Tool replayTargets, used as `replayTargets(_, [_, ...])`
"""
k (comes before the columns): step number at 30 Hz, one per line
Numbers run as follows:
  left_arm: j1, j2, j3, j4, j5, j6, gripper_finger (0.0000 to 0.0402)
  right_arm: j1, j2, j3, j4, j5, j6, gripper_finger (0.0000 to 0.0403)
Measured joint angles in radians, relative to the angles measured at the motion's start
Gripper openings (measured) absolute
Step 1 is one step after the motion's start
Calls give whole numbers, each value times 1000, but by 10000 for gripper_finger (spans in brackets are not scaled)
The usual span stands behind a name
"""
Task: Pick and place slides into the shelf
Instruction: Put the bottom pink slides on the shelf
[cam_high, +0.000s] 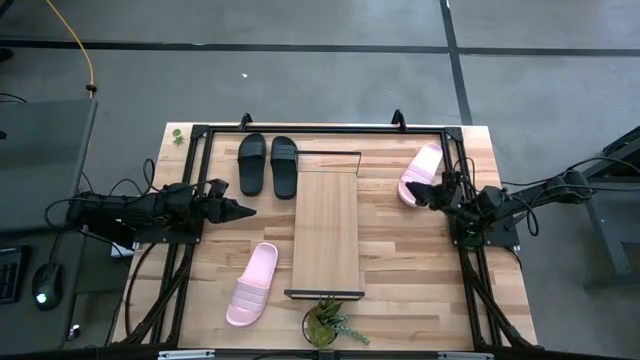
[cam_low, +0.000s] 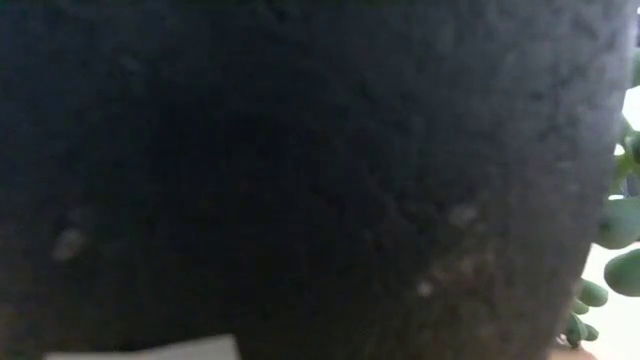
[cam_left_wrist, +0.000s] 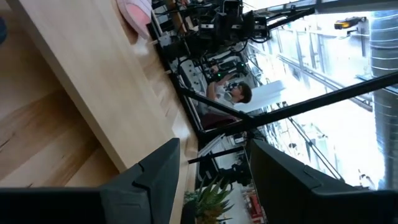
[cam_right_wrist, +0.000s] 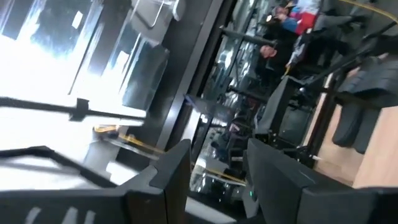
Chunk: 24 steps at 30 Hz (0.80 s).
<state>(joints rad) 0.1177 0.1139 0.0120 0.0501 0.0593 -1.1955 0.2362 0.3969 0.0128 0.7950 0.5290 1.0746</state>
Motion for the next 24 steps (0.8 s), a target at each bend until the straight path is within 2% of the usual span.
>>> replayTargets(7, [0, 0, 0, 13, -4, -70, 182, 0, 0, 0, -4, 38, 1, 151])
replayTargets(11, [0, 0, 0, 39, -19, -99, 182, 0, 0, 0, -4, -23, 10, 151])
replayTargets(17, [0, 0, 0, 181, -62, -91, 182, 0, 0, 0, -6, -108, -28, 151])
replayTargets(21, [0, 0, 0, 248, -24, -91, 182, 0, 1, 0, -6, -94, -73, 151])
replayTargets(24, [0, 0, 25, 233, 19, -92, 182, 0, 1, 0, -6, -66, -89, 151])
